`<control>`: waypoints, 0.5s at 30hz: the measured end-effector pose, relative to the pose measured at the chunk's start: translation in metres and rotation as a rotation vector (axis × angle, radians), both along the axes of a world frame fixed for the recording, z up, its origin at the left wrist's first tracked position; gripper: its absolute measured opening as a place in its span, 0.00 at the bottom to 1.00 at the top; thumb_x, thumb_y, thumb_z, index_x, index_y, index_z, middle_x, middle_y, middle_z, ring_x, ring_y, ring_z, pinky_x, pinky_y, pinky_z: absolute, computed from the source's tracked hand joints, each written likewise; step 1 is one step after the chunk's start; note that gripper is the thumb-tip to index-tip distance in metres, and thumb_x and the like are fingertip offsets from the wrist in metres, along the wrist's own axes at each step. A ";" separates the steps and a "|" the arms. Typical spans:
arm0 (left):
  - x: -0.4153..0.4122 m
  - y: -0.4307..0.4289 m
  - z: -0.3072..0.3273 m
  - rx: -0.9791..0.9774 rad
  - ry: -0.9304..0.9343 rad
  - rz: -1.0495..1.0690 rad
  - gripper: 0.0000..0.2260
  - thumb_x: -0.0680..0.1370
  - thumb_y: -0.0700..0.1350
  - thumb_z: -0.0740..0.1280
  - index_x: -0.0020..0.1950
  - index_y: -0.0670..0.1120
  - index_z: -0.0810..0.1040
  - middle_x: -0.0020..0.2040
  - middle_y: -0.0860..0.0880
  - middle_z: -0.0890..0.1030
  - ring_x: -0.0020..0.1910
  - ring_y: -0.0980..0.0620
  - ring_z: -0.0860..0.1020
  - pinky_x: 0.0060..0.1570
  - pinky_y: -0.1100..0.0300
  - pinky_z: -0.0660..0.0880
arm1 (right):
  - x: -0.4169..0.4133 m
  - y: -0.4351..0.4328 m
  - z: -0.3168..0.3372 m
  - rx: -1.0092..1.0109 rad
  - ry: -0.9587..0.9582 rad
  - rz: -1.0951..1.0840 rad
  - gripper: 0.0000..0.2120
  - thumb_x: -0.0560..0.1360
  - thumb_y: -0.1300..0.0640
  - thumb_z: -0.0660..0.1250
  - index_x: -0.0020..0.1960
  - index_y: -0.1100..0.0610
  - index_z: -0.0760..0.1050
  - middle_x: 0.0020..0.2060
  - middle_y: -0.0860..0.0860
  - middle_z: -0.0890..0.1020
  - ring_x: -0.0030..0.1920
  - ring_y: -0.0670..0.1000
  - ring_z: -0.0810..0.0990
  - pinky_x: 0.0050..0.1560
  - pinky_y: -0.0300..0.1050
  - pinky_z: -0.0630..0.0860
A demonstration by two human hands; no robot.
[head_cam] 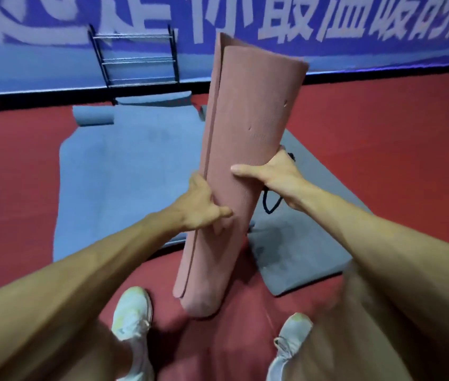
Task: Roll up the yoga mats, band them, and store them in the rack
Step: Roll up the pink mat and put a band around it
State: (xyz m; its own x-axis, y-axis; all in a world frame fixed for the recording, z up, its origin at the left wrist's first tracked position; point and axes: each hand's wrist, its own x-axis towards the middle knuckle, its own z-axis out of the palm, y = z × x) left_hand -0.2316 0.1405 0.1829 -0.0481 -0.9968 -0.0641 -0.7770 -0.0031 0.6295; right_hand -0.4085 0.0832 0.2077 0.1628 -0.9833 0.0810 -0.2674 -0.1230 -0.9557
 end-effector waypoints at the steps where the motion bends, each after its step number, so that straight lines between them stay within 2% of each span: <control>1: 0.003 0.003 0.003 0.014 0.028 -0.011 0.53 0.65 0.56 0.74 0.75 0.38 0.43 0.72 0.40 0.59 0.66 0.43 0.71 0.64 0.51 0.71 | 0.003 0.001 -0.004 -0.004 0.030 0.002 0.50 0.45 0.35 0.82 0.63 0.51 0.72 0.53 0.43 0.83 0.53 0.43 0.82 0.56 0.50 0.79; 3: 0.012 0.006 0.013 -0.013 0.075 -0.044 0.55 0.69 0.53 0.72 0.75 0.46 0.29 0.74 0.44 0.62 0.66 0.44 0.72 0.64 0.52 0.70 | 0.005 0.003 -0.006 0.003 0.069 0.004 0.50 0.45 0.35 0.82 0.63 0.50 0.72 0.53 0.43 0.83 0.53 0.46 0.82 0.54 0.54 0.80; 5: 0.025 0.008 0.023 -0.024 0.123 -0.056 0.51 0.74 0.48 0.69 0.74 0.53 0.27 0.64 0.48 0.72 0.60 0.46 0.76 0.59 0.57 0.71 | 0.004 0.007 -0.006 0.017 0.092 0.004 0.52 0.45 0.34 0.82 0.64 0.49 0.71 0.54 0.43 0.83 0.53 0.47 0.82 0.54 0.56 0.80; 7: 0.030 0.013 0.037 -0.048 0.150 -0.083 0.45 0.75 0.46 0.69 0.78 0.56 0.38 0.61 0.49 0.75 0.58 0.47 0.77 0.58 0.57 0.72 | 0.007 0.016 -0.005 0.000 0.135 0.033 0.50 0.47 0.34 0.81 0.65 0.49 0.71 0.55 0.42 0.82 0.54 0.45 0.81 0.57 0.51 0.79; 8: 0.030 0.014 0.042 -0.085 0.203 -0.077 0.39 0.74 0.45 0.69 0.78 0.55 0.49 0.61 0.50 0.76 0.58 0.49 0.77 0.58 0.57 0.73 | 0.008 0.016 -0.004 -0.010 0.173 0.040 0.49 0.48 0.34 0.81 0.65 0.48 0.71 0.55 0.41 0.81 0.55 0.43 0.80 0.59 0.48 0.78; 9: 0.028 0.014 0.047 -0.130 0.303 -0.037 0.29 0.74 0.45 0.69 0.73 0.52 0.62 0.58 0.52 0.77 0.56 0.52 0.77 0.55 0.60 0.74 | 0.010 0.017 0.000 -0.014 0.203 0.051 0.48 0.49 0.33 0.81 0.65 0.46 0.71 0.56 0.41 0.81 0.55 0.43 0.80 0.59 0.46 0.77; 10: 0.025 0.016 0.052 -0.169 0.423 0.043 0.19 0.74 0.47 0.69 0.64 0.50 0.70 0.53 0.55 0.77 0.52 0.55 0.76 0.51 0.62 0.73 | 0.012 0.015 0.002 -0.010 0.236 0.075 0.48 0.48 0.32 0.80 0.65 0.45 0.72 0.55 0.40 0.81 0.55 0.43 0.80 0.59 0.46 0.77; 11: 0.021 0.015 0.057 -0.193 0.525 0.131 0.14 0.73 0.51 0.68 0.57 0.50 0.71 0.50 0.55 0.75 0.49 0.57 0.75 0.48 0.61 0.71 | 0.015 0.013 0.006 -0.003 0.269 0.110 0.48 0.47 0.31 0.80 0.65 0.43 0.72 0.55 0.39 0.81 0.56 0.43 0.80 0.59 0.46 0.77; 12: 0.016 0.012 0.062 -0.209 0.589 0.189 0.18 0.72 0.55 0.67 0.56 0.49 0.69 0.50 0.54 0.74 0.49 0.57 0.74 0.48 0.60 0.70 | 0.016 0.011 0.009 -0.010 0.294 0.137 0.49 0.47 0.30 0.79 0.65 0.42 0.71 0.55 0.39 0.81 0.56 0.43 0.80 0.58 0.46 0.77; 13: 0.012 0.007 0.065 -0.209 0.606 0.229 0.24 0.70 0.59 0.67 0.60 0.48 0.67 0.54 0.53 0.74 0.51 0.56 0.74 0.50 0.57 0.70 | 0.017 0.009 0.009 -0.014 0.312 0.144 0.48 0.48 0.30 0.79 0.66 0.42 0.71 0.56 0.39 0.81 0.55 0.42 0.80 0.57 0.43 0.78; 15: 0.005 -0.003 0.067 -0.241 0.575 0.267 0.37 0.68 0.65 0.67 0.69 0.49 0.58 0.64 0.49 0.71 0.58 0.52 0.74 0.59 0.52 0.70 | 0.018 0.008 0.010 -0.048 0.272 0.172 0.41 0.55 0.38 0.81 0.65 0.45 0.71 0.54 0.39 0.81 0.53 0.38 0.80 0.50 0.32 0.77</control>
